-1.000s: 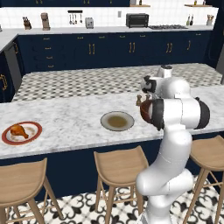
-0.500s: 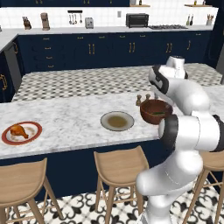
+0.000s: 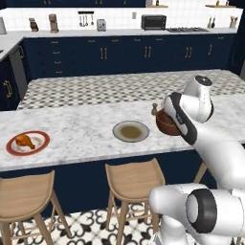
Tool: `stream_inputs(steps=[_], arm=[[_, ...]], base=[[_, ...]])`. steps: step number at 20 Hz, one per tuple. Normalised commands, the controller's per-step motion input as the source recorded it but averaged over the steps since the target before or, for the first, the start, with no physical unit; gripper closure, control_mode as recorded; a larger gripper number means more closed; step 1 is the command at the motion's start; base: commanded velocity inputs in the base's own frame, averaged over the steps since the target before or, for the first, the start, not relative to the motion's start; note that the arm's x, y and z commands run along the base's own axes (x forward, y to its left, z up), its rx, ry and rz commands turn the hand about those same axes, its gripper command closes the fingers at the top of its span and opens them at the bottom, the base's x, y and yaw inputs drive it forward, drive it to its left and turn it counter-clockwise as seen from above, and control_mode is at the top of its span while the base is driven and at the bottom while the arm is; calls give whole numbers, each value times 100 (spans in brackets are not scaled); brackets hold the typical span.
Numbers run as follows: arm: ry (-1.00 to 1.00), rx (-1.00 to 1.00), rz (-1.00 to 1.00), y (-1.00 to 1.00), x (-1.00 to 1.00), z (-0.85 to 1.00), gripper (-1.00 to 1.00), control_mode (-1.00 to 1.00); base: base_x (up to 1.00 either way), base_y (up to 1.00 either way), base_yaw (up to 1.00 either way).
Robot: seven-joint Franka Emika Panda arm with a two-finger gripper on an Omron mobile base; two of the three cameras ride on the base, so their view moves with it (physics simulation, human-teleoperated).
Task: Pick the chicken drumstick and cucumber from their plates and place them in the bowl. Then put the bowl in the fridge.
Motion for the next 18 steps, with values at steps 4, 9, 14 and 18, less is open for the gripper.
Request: stream_inputs(steps=[4,9,14,18], arm=[[0,0,0,0,0,0,-100,100],[0,0,0,0,0,0,-100,100],[0,0,0,0,0,0,-100,100],[1,0,16,39,49,-13,-100,-100]], base=[[-48,100,39],[7,100,21],[100,91,-2],[50,44,-1]])
